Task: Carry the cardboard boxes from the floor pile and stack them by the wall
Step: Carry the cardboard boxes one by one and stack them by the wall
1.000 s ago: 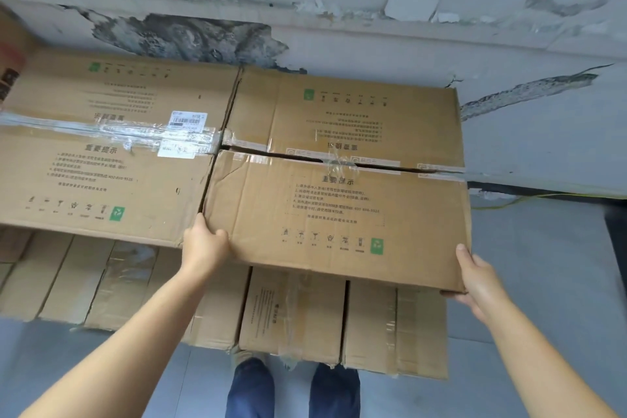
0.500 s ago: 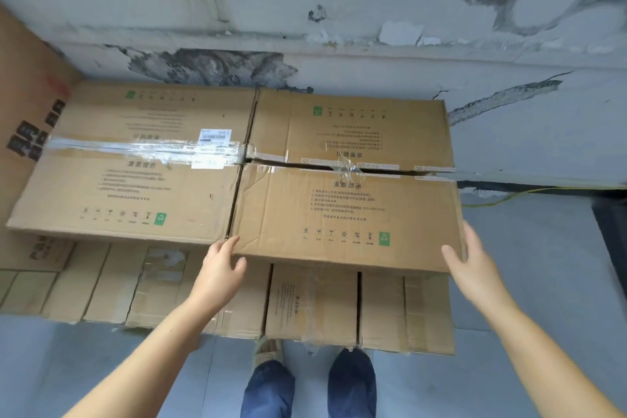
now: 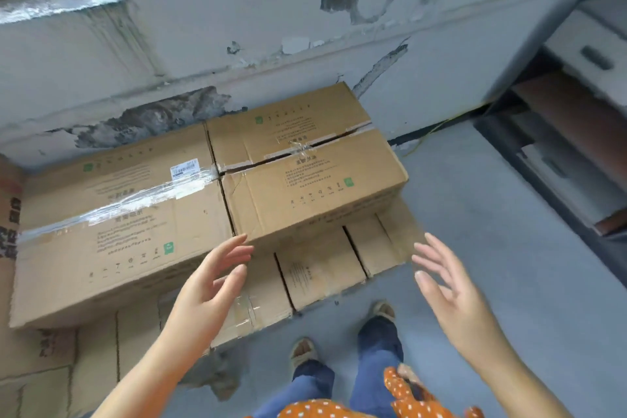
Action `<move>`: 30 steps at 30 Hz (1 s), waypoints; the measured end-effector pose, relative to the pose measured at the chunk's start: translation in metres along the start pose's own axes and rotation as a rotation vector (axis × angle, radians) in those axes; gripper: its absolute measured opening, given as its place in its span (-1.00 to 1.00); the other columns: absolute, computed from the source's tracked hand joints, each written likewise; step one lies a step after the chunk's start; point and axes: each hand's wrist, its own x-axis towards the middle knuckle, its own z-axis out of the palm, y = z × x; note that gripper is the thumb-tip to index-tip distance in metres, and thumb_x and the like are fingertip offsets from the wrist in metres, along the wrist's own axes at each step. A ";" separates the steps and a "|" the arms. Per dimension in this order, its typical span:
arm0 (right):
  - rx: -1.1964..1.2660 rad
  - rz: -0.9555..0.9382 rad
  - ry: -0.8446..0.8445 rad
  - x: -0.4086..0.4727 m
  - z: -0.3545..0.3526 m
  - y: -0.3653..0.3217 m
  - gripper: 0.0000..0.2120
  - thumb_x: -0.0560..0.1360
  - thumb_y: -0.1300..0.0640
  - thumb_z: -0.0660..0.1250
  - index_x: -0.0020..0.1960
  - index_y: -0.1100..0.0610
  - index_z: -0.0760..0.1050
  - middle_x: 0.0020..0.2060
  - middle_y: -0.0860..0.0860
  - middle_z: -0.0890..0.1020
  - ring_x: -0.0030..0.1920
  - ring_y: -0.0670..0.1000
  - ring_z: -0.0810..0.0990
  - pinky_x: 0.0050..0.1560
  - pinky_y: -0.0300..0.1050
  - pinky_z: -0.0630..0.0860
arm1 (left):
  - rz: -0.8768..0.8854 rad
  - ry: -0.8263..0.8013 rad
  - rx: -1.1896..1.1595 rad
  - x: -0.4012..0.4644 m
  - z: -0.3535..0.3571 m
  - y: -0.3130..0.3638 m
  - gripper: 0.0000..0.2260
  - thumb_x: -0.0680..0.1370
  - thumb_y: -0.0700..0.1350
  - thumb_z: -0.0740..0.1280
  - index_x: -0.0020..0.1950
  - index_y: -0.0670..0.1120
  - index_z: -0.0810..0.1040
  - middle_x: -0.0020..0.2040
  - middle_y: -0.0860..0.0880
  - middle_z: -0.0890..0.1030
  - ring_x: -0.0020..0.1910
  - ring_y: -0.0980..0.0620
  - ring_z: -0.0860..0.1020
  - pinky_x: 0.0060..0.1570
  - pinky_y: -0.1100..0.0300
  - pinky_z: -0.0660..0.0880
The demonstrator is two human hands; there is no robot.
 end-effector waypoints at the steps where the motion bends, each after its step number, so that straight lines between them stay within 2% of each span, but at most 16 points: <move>1: 0.026 0.009 0.055 -0.018 0.000 0.002 -0.53 0.54 0.24 0.26 0.29 -0.22 0.30 0.25 -0.17 0.50 0.21 -0.30 0.50 0.05 -0.49 0.44 | 0.002 -0.005 -0.016 -0.009 0.001 0.001 -0.67 0.59 -0.24 0.22 0.25 0.12 0.48 0.09 0.12 0.64 0.12 0.26 0.55 0.04 0.42 0.46; 4: 0.081 0.049 0.213 -0.075 -0.002 0.010 -0.55 0.45 0.06 0.27 0.30 -0.23 0.33 0.22 -0.23 0.54 0.22 -0.26 0.52 0.03 -0.48 0.46 | 0.011 -0.084 0.006 -0.035 0.011 0.002 -0.67 0.59 -0.24 0.22 0.25 0.11 0.48 0.11 0.14 0.64 0.13 0.20 0.56 0.10 0.20 0.50; 6: 0.096 0.073 0.334 -0.111 -0.006 0.018 -0.53 0.41 0.00 0.28 0.31 -0.21 0.36 0.20 -0.23 0.57 0.21 -0.21 0.54 0.05 -0.45 0.47 | 0.041 -0.194 0.046 -0.048 0.024 0.003 -0.66 0.58 -0.23 0.23 0.25 0.14 0.47 0.12 0.19 0.62 0.11 0.24 0.56 0.09 0.28 0.48; 9: 0.108 0.102 0.491 -0.162 -0.016 0.030 -0.53 0.40 0.03 0.27 0.30 -0.18 0.35 0.21 -0.12 0.56 0.18 -0.19 0.57 0.04 -0.45 0.48 | 0.096 -0.389 0.090 -0.064 0.054 0.011 -0.66 0.57 -0.18 0.25 0.25 0.20 0.46 0.11 0.21 0.61 0.08 0.28 0.55 -0.01 0.46 0.45; 14: 0.150 0.161 0.781 -0.261 -0.047 0.045 -0.52 0.39 -0.03 0.26 0.31 -0.17 0.35 0.21 -0.18 0.56 0.18 -0.22 0.56 0.04 -0.41 0.50 | 0.242 -0.712 0.129 -0.101 0.130 0.046 -0.66 0.56 -0.23 0.25 0.28 0.09 0.46 0.12 0.06 0.61 0.06 0.30 0.56 0.00 0.46 0.46; 19: 0.199 0.265 1.069 -0.396 -0.078 0.069 -0.53 0.40 -0.01 0.26 0.31 -0.15 0.37 0.16 -0.19 0.59 0.17 -0.22 0.57 0.02 -0.38 0.52 | 0.392 -0.991 0.145 -0.188 0.228 0.065 -0.65 0.55 -0.29 0.26 0.24 0.09 0.45 0.10 0.07 0.62 0.08 0.31 0.54 0.00 0.51 0.41; 22: 0.235 0.352 1.225 -0.486 -0.092 0.086 -0.55 0.40 -0.05 0.25 0.29 -0.21 0.37 0.11 -0.30 0.59 0.16 -0.24 0.56 0.05 -0.25 0.52 | 0.451 -1.131 0.130 -0.262 0.285 0.070 -0.63 0.55 -0.32 0.26 0.21 0.10 0.48 0.07 0.07 0.65 0.09 0.26 0.56 0.02 0.48 0.43; 25: 0.277 0.428 1.377 -0.565 -0.099 0.100 -0.64 0.52 0.07 0.26 0.23 -0.28 0.38 0.08 -0.30 0.60 0.12 -0.26 0.57 -0.03 -0.30 0.50 | 0.481 -1.273 0.119 -0.334 0.331 0.075 -0.63 0.56 -0.30 0.25 0.22 0.13 0.49 0.07 0.18 0.64 0.11 0.22 0.56 0.06 0.44 0.44; 27: 0.292 0.460 1.508 -0.611 -0.098 0.104 -0.59 0.54 0.20 0.27 0.21 -0.28 0.40 0.07 -0.28 0.62 0.08 -0.25 0.59 -0.11 -0.34 0.54 | 0.518 -1.374 0.127 -0.379 0.356 0.081 -0.63 0.56 -0.31 0.25 0.21 0.11 0.49 0.07 0.20 0.63 0.10 0.20 0.57 0.08 0.36 0.48; 30: 0.323 0.524 1.696 -0.660 -0.086 0.110 -0.58 0.55 0.26 0.25 0.21 -0.24 0.44 0.03 -0.28 0.63 0.05 -0.20 0.62 -0.06 -0.20 0.58 | 0.618 -1.558 0.188 -0.436 0.388 0.091 -0.61 0.55 -0.35 0.25 0.20 0.10 0.50 0.05 0.20 0.63 0.07 0.23 0.58 0.02 0.42 0.48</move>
